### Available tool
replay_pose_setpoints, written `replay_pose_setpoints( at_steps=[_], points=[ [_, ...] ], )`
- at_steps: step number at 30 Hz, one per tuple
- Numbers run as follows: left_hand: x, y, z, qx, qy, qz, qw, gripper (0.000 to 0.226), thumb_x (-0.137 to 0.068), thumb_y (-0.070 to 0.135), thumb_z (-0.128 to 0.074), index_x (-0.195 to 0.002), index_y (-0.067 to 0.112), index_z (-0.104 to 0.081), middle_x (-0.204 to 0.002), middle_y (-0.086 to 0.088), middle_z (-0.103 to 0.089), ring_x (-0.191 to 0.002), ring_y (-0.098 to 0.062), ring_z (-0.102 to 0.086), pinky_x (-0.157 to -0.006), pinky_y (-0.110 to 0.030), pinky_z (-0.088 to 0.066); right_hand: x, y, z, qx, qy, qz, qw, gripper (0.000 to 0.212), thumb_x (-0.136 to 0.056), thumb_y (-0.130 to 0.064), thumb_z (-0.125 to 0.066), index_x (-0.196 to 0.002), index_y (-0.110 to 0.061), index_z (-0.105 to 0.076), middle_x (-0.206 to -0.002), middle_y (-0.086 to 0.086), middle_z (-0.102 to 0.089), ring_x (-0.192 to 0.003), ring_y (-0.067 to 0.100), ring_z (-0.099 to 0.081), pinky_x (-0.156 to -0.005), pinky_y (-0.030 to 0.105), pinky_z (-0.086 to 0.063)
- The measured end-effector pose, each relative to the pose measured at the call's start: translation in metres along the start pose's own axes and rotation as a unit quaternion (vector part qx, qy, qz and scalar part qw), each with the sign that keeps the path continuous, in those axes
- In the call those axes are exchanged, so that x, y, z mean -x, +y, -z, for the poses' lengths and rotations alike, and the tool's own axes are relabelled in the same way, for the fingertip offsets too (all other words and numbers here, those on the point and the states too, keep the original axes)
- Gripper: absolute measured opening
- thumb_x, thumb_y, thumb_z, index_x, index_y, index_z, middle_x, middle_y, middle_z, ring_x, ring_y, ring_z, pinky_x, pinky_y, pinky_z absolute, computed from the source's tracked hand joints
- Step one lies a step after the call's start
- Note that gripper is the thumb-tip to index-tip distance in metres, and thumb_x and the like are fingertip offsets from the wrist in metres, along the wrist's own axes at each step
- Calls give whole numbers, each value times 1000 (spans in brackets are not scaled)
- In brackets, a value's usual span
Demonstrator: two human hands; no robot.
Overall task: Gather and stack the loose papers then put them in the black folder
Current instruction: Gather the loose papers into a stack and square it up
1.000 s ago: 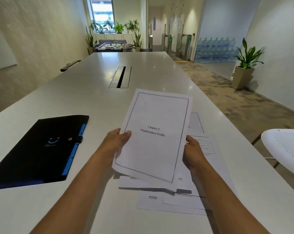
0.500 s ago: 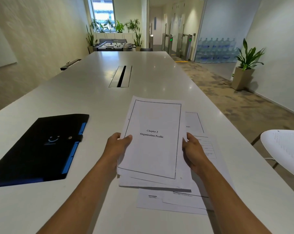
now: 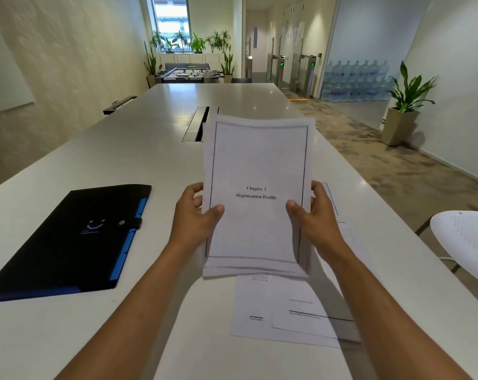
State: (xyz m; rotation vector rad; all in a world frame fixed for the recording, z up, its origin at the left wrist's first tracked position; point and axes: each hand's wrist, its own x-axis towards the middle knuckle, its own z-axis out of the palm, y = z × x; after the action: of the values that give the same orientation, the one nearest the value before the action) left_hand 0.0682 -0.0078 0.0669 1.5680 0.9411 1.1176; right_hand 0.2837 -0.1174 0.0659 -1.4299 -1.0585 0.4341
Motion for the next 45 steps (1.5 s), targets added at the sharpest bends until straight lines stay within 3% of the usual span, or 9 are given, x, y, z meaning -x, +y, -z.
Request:
replay_pose_setpoints(
  at_steps=[7,10,15,20,25,28,33,38,45],
  points=[
    [-7,32,-1,22,26,-129,991,54,-87,11,-69,-131,27,-42,-121,12,-59,-108,1,-60,-83,-12,-50,-7,-34,-4,-31,52,95,994,39,-90,-21,-65,-119,-37,-45,-117,-13,-61,-106,4,-63,-87,26,-55],
    [-2,22,-6,17,22,-116,993,60,-86,11,-69,-136,24,-38,-121,16,-55,-104,12,-56,-80,-5,-45,2,-20,-9,-13,56,69,996,49,-86,-15,-70,-128,-23,-44,-120,-8,-61,-108,3,-61,-91,29,-53],
    [3,0,-17,21,25,-76,997,55,-84,20,-73,-133,19,-47,-124,7,-60,-109,-2,-58,-90,-14,-47,14,-1,-22,-4,68,32,997,49,-87,-7,-66,-121,-35,-44,-112,-23,-58,-103,-4,-60,-83,19,-52],
    [3,-4,-24,31,32,-59,997,45,-82,37,-71,-124,26,-56,-111,19,-64,-99,12,-59,-79,-5,-47,13,0,-23,-9,52,30,998,47,-90,-7,-62,-123,-34,-43,-113,-21,-58,-104,-1,-61,-85,21,-55],
    [-4,-6,-20,46,34,-52,997,26,-86,32,-70,-110,28,-63,-105,13,-70,-97,-3,-67,-81,-20,-54,15,-4,-11,36,-29,5,999,50,-88,-40,-64,-129,-39,-36,-117,-28,-53,-108,-3,-56,-85,18,-50],
    [-7,-7,-18,68,38,-39,996,23,-87,28,-70,-109,28,-64,-104,13,-71,-94,-1,-68,-80,-20,-54,16,0,8,83,33,-37,995,52,-83,-56,-60,-127,-32,-44,-115,-15,-59,-105,5,-59,-79,18,-48],
    [-11,-14,-18,153,43,22,987,23,-89,18,-69,-111,23,-66,-97,13,-75,-87,-5,-71,-65,-17,-55,27,23,51,268,95,-166,944,66,-80,-46,-72,-135,-20,-44,-131,9,-55,-117,27,-53,-95,45,-47],
    [-19,-46,-13,132,9,123,984,28,-89,18,-69,-116,22,-64,-108,2,-72,-97,-18,-69,-88,-38,-54,42,35,75,466,57,-274,839,96,-73,-61,-71,-144,-17,-24,-140,24,-39,-128,42,-37,-99,53,-36],
    [-21,-84,-17,61,-26,199,978,28,-93,17,-62,-120,12,-59,-114,-6,-68,-96,-18,-66,-86,-32,-50,46,38,79,470,12,-325,821,104,-63,-65,-74,-140,-21,-19,-133,24,-41,-123,40,-40,-94,52,-37]
  ],
)
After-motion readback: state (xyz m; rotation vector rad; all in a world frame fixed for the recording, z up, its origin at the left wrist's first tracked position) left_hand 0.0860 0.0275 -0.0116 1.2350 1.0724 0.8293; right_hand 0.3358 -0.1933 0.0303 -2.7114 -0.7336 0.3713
